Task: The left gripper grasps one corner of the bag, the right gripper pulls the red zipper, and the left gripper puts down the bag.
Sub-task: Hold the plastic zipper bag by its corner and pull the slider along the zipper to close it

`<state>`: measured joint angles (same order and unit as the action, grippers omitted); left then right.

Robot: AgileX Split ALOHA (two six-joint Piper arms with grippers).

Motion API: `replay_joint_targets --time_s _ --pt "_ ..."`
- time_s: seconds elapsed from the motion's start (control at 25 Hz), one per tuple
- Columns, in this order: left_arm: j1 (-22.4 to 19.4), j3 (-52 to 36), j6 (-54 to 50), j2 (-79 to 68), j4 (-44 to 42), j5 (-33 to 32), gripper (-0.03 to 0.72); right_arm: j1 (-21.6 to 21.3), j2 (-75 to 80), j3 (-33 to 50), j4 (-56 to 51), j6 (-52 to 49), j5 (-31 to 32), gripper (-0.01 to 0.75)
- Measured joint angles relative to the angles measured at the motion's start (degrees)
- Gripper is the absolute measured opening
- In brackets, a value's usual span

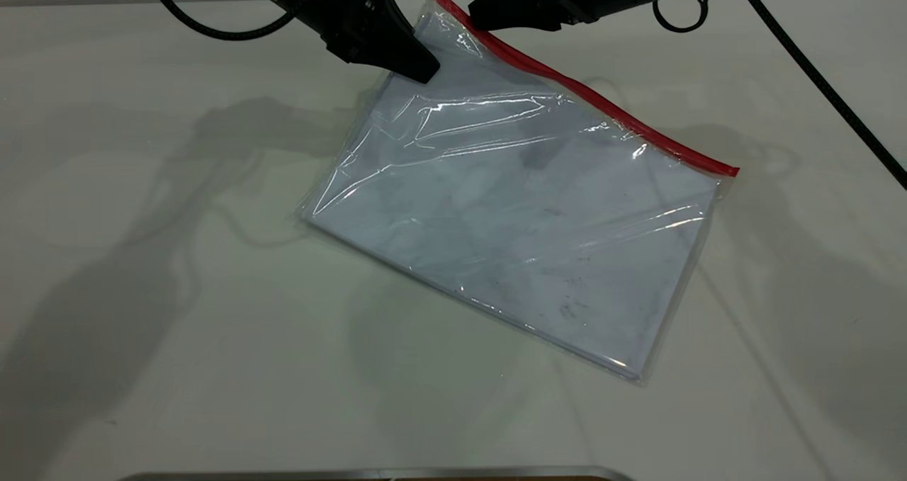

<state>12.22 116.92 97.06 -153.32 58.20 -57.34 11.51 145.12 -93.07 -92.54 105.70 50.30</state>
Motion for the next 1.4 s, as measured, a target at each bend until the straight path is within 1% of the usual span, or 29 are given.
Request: replay_joint_targets --time_s 0.44,0.56,0.64,0.68,0.92,1.0,1.28,1.4 --pt "1.1 0.0 0.1 0.1 -0.3 0.5 0.053 0.2 1.6 0.0 -2.2 0.4 1.2 0.383" --pt "1.1 0.0 0.0 0.1 -0.3 0.5 0.053 0.6 1.6 -0.1 -2.4 0.9 1.2 0.370" --pt "1.1 0.0 0.0 0.1 -0.3 0.5 0.053 0.9 1.6 -0.1 -2.4 1.1 1.2 0.337" --pt "1.1 0.0 0.0 0.1 -0.3 0.7 0.053 0.9 1.6 -0.1 -2.4 1.4 1.2 0.308" --pt "1.1 0.0 -0.1 0.1 -0.3 0.4 0.053 1.0 1.6 -0.1 -2.4 3.2 2.6 0.050" --pt "1.1 0.0 -0.1 0.1 -0.4 0.2 0.053 1.0 1.6 -0.1 -2.3 3.9 2.8 0.030" --pt "1.0 0.0 -0.4 0.1 -0.4 -0.8 0.053 1.0 1.6 -0.1 -2.1 4.2 3.3 0.029" --pt "0.2 0.0 -1.9 0.1 -0.1 -2.5 0.053 1.0 1.6 -0.1 -2.1 4.3 3.8 0.029"
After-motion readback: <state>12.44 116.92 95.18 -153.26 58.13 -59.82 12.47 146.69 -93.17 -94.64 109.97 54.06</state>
